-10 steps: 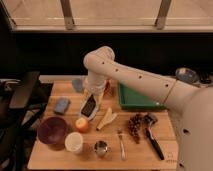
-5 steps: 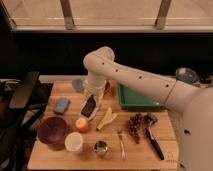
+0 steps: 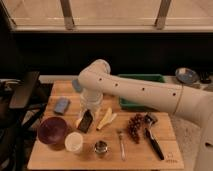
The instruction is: Place eraser in paper cup
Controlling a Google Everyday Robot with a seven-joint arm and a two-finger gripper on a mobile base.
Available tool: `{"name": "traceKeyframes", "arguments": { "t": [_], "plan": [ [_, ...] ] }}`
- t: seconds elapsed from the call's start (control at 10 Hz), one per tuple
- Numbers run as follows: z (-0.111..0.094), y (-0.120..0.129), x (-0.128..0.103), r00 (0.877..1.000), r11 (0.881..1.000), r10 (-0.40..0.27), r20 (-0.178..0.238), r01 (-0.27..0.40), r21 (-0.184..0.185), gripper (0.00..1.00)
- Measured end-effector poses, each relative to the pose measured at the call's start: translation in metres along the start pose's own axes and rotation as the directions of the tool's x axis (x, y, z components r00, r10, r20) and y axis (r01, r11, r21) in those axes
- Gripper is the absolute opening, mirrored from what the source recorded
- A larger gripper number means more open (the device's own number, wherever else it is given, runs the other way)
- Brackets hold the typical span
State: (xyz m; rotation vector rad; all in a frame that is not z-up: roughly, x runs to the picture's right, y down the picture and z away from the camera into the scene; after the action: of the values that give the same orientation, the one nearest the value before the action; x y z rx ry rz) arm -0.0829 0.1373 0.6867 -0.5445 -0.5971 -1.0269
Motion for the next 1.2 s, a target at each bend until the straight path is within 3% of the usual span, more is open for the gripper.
{"name": "traceKeyframes", "arguments": {
  "t": [0.2,0.4,0.8,1.2],
  "plan": [
    [0.011,-0.009,-0.040,0.998,0.999,-0.040,0.044,0.039,0.020,0.00],
    [0.018,-0.022,-0.065,0.994,0.997,-0.074,0.080,0.071,0.042,0.00],
    [0.028,-0.030,-0.085,0.987,0.994,-0.106,0.117,0.102,0.041,0.02],
    [0.038,-0.028,-0.083,0.986,0.995,-0.095,0.139,0.090,0.042,0.39]
  ]
}}
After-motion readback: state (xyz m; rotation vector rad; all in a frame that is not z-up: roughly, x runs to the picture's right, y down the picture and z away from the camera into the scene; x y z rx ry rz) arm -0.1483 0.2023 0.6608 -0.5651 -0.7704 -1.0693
